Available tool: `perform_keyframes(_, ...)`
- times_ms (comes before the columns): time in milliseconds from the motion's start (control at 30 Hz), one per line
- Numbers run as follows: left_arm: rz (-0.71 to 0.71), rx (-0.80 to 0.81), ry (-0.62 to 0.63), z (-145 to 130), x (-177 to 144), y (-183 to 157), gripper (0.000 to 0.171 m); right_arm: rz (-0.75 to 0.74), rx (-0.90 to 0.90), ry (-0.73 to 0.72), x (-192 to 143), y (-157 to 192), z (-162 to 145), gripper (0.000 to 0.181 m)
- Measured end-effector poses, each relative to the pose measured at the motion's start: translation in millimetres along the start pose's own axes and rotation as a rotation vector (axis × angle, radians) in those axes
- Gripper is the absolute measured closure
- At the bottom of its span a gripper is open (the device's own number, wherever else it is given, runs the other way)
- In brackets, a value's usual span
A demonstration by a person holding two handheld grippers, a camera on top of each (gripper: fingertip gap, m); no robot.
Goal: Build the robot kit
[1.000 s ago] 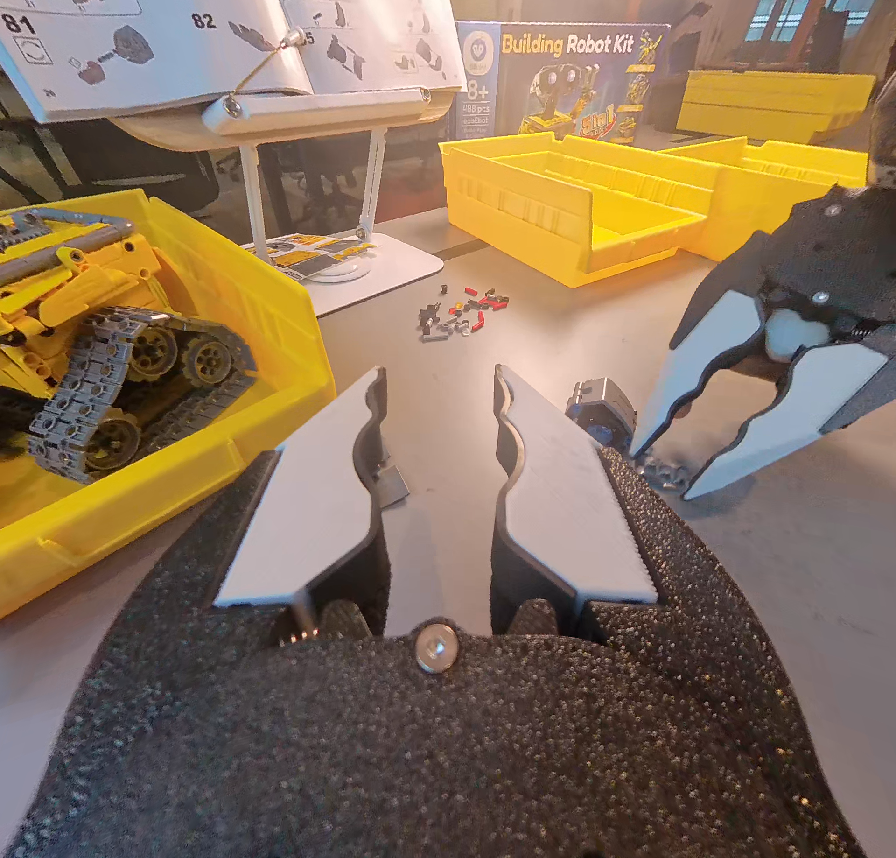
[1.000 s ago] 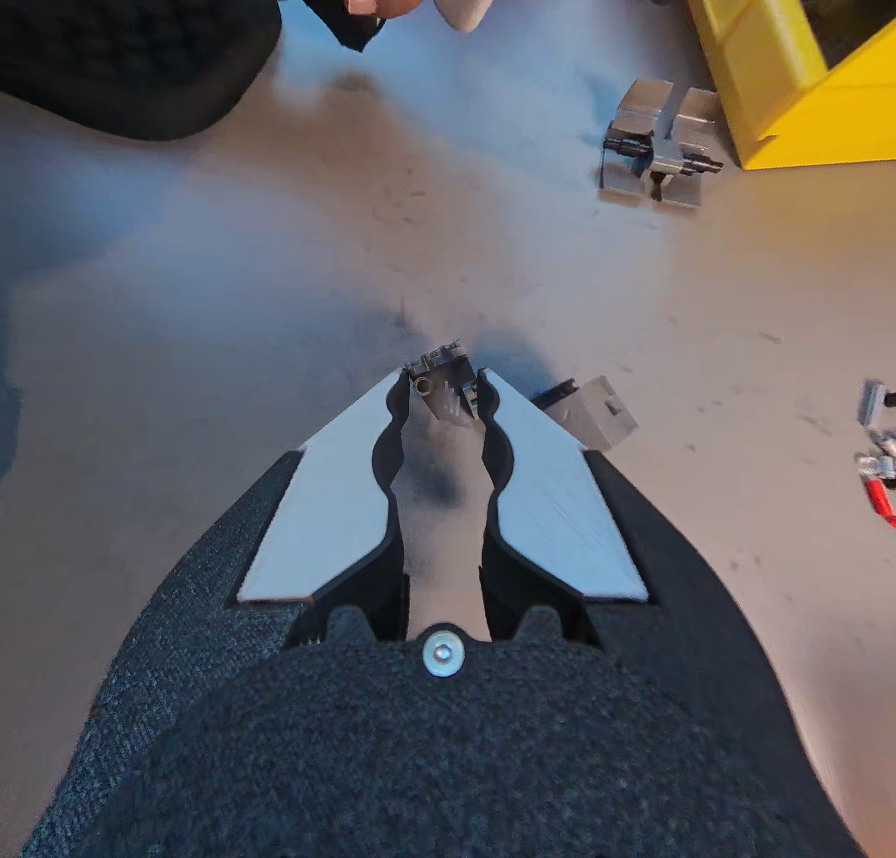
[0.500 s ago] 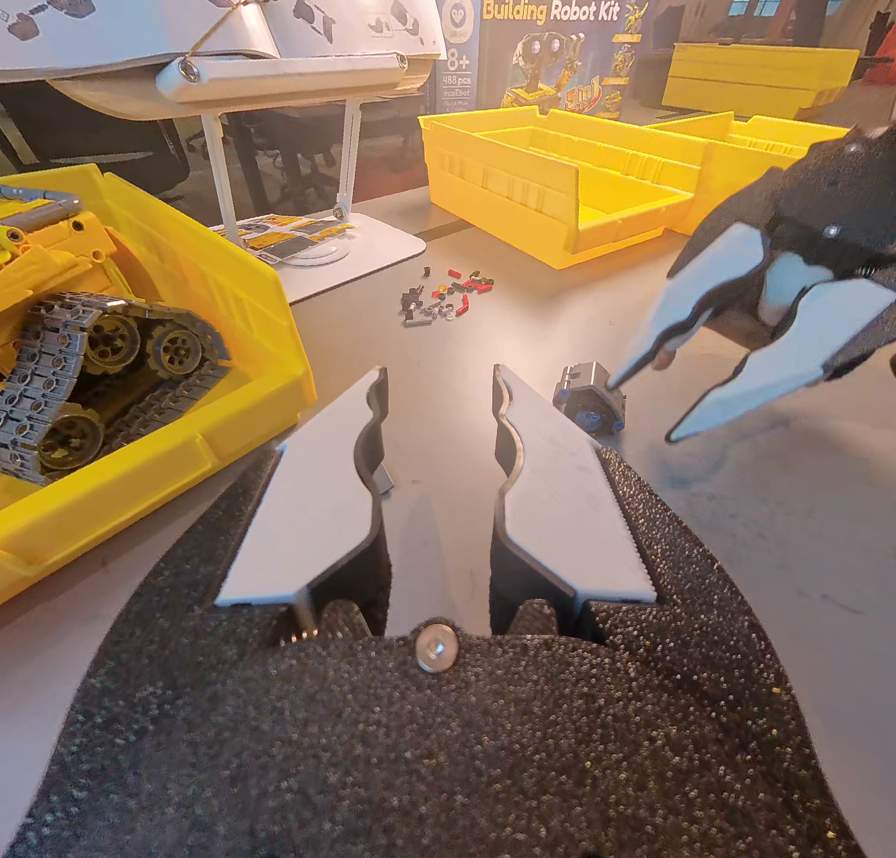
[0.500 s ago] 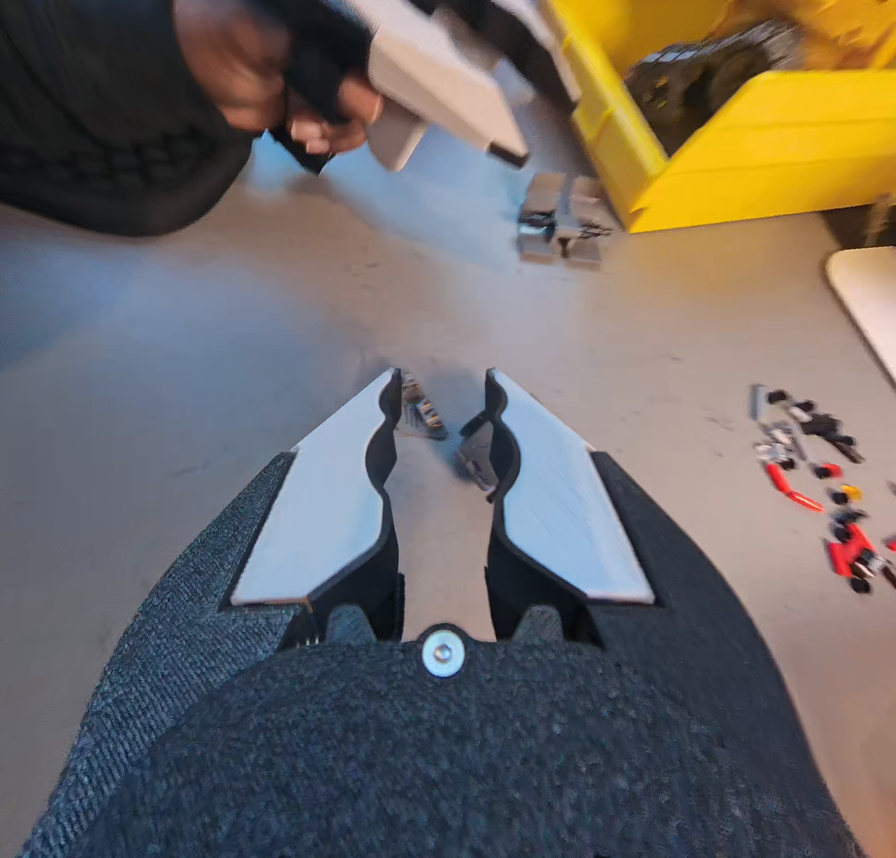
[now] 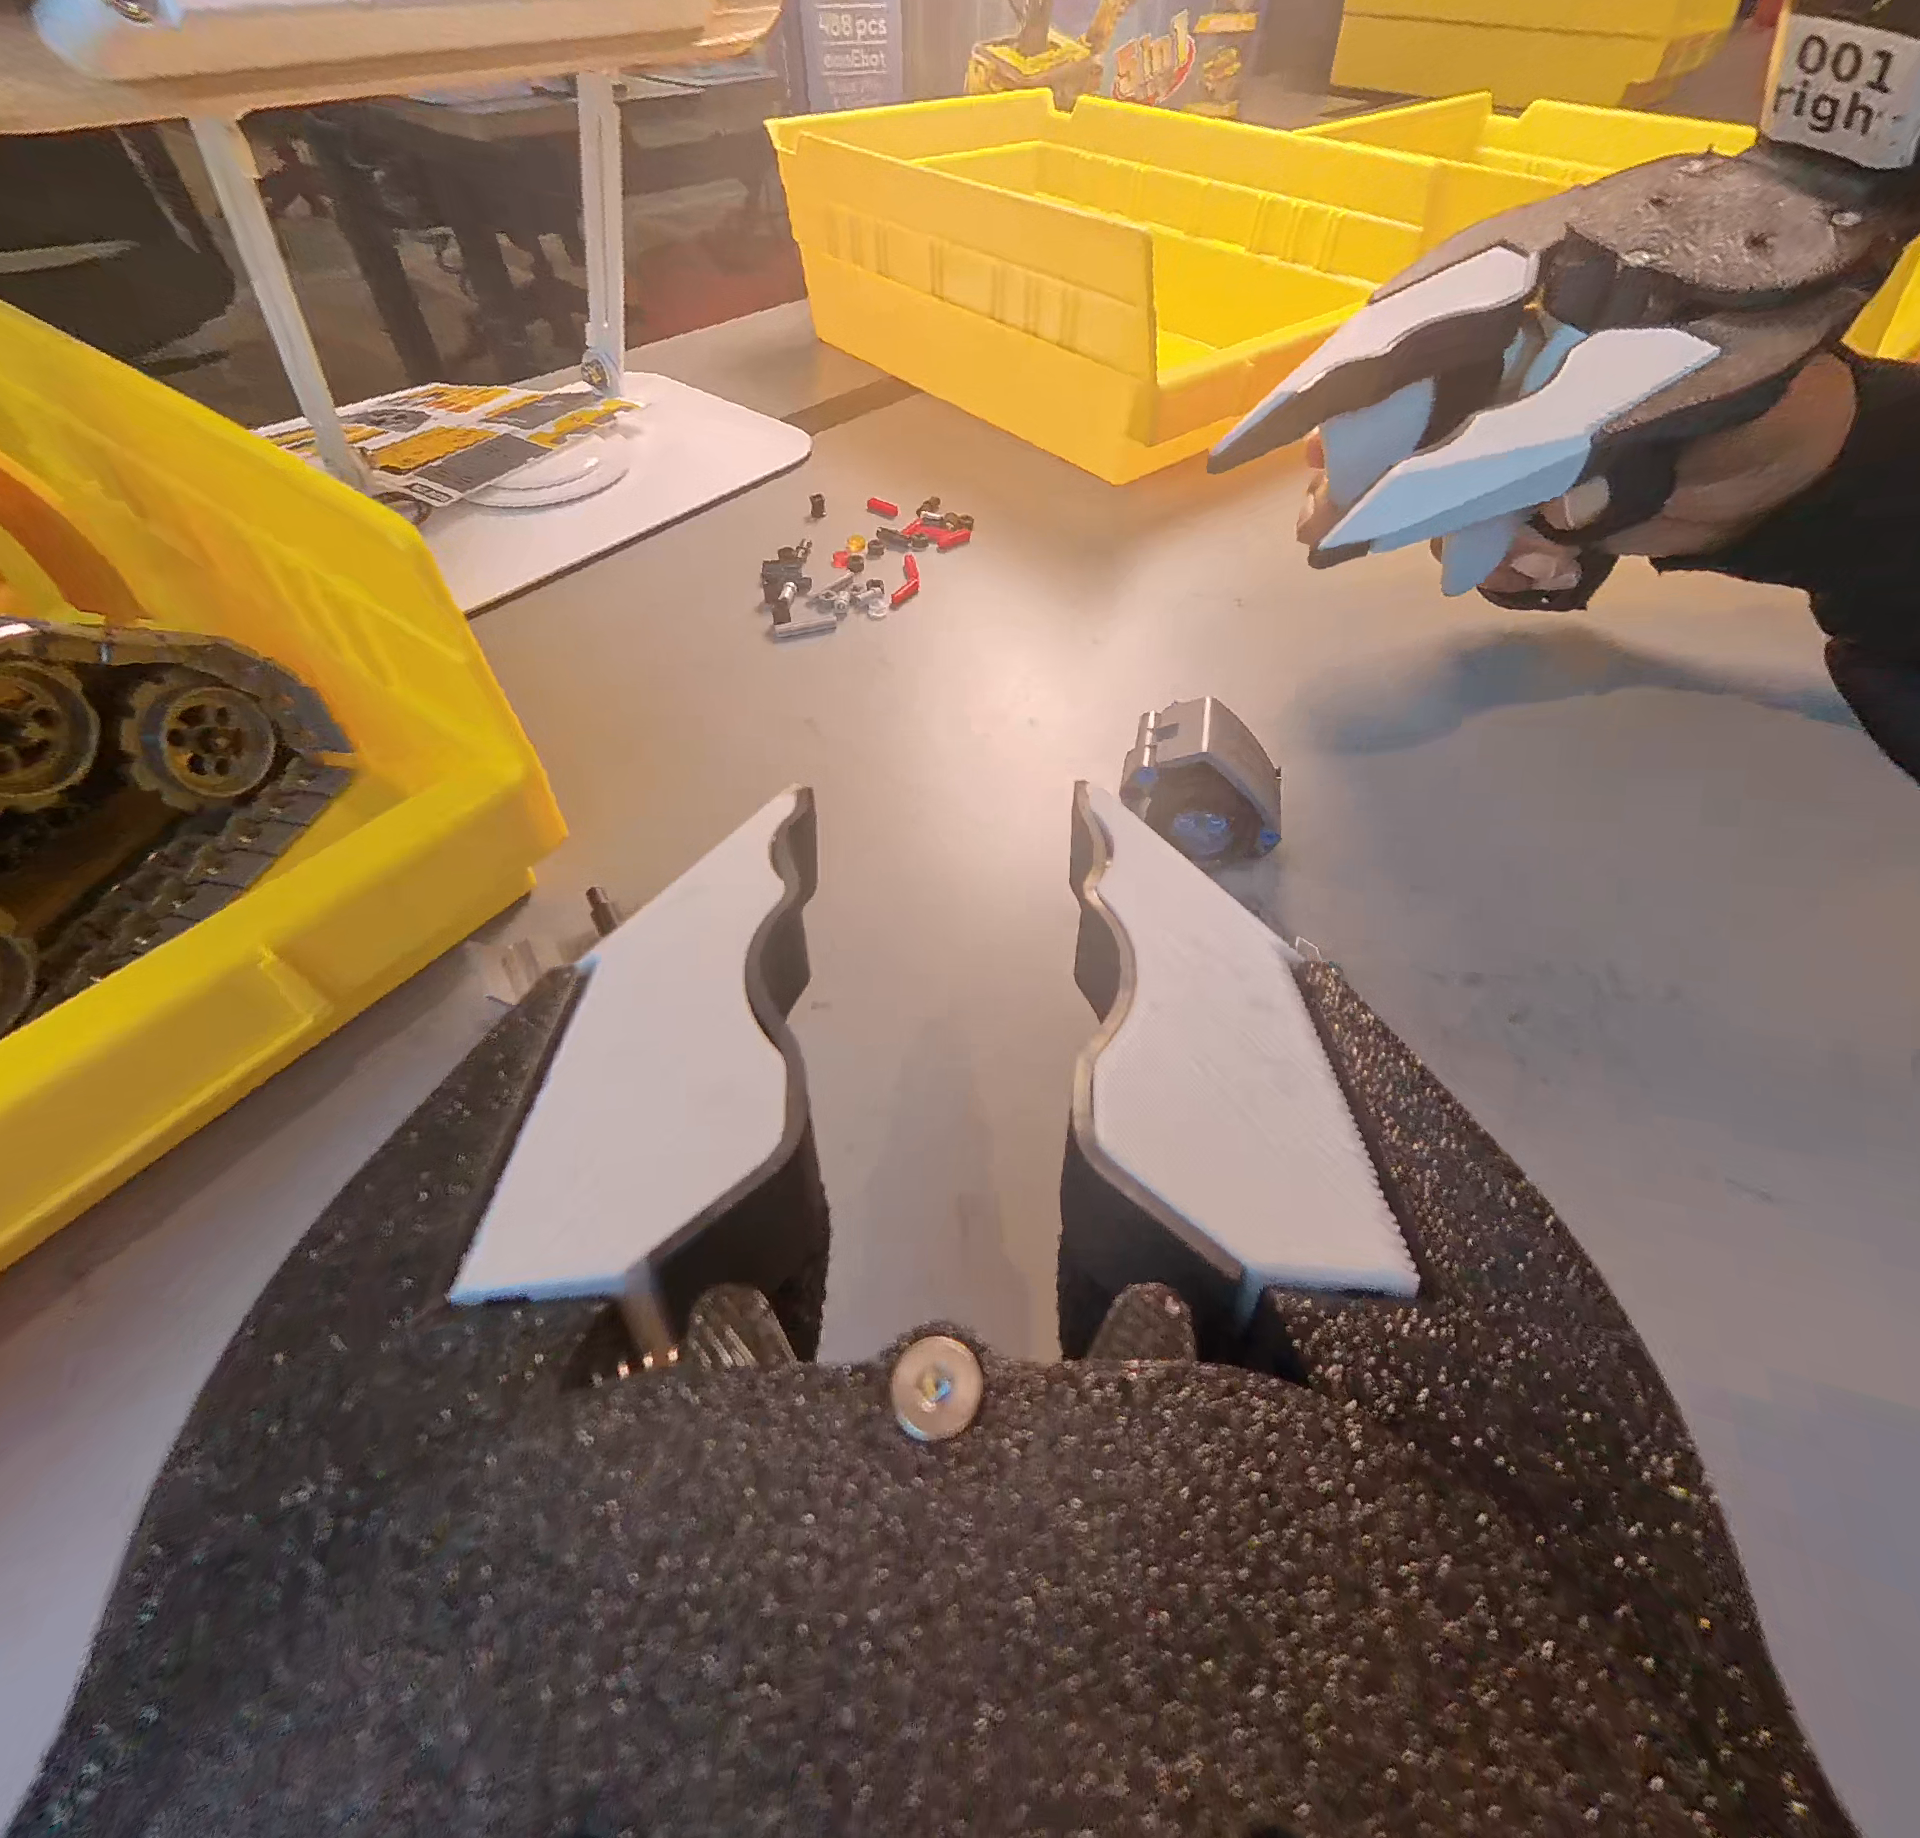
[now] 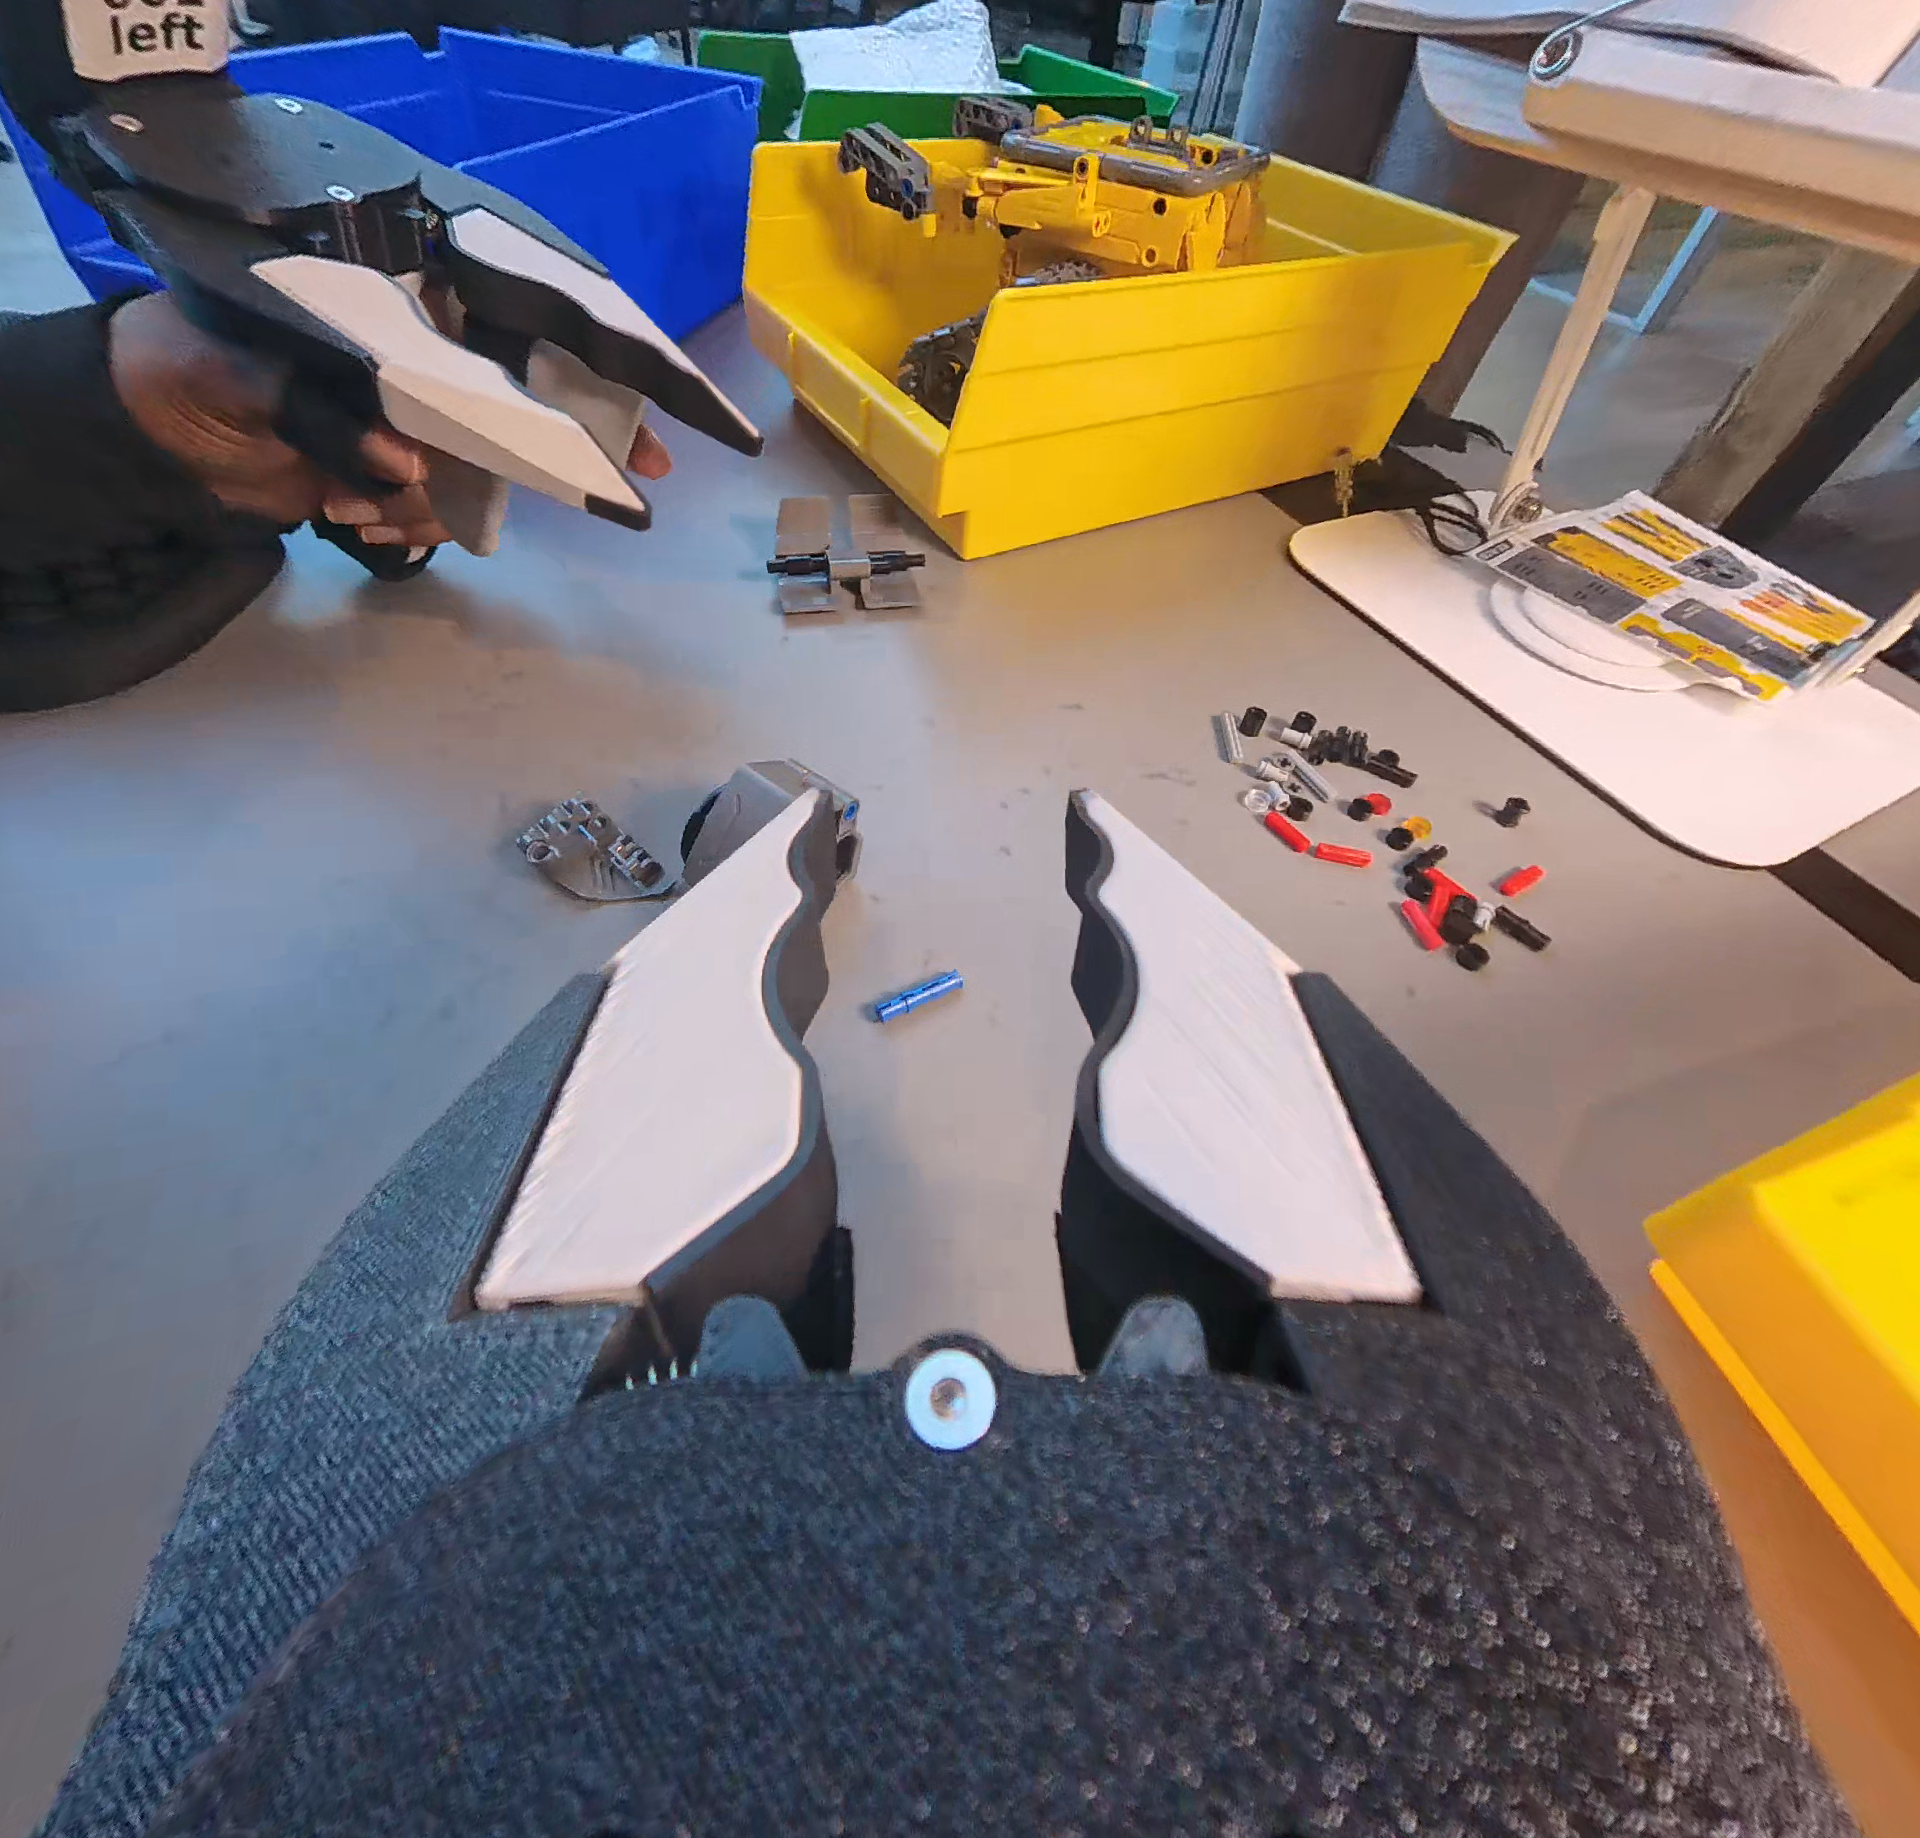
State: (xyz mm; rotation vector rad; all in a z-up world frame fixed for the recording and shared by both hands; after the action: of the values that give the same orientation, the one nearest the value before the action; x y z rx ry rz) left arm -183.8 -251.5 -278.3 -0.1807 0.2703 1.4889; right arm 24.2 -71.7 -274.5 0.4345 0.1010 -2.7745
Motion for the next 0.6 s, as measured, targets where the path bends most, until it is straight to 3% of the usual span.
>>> perform_keyframes(133,-0.15,0.073,0.066,-3.9,3.3,-18.5,0.124,0.016,0.012,0.007,1.1,-0.2,-5.4,0.137)
perform_keyframes(333,-0.348,0.243,0.282,-21.5,11.7,-53.7,0.127,0.043,-0.019,0.061,6.1,4.1,-9.0,0.138)
perform_keyframes(400,-0.358,0.303,0.328,-26.4,15.4,-61.9,0.132,0.046,-0.037,0.081,8.1,6.4,-9.9,0.138)
perform_keyframes(467,-0.357,0.347,0.345,-28.6,17.7,-67.2,0.147,0.048,-0.054,0.1,9.7,8.3,-10.7,0.139)
perform_keyframes(600,-0.341,0.344,0.358,-27.1,17.0,-67.8,0.148,0.045,-0.079,0.132,10.7,9.9,-12.4,0.139)
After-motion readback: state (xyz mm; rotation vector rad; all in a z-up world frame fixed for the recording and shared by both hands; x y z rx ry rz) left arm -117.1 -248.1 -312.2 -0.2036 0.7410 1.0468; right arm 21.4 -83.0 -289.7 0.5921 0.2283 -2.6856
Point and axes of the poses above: each gripper's, where its closed fingertips meet, x out along the fingers, z out of its top, y = z × x across the jaws, the point moved 9 cm from there along -x, back along the fingers, and after that the axes turned 11 degrees about z, right-handed, at the moved point
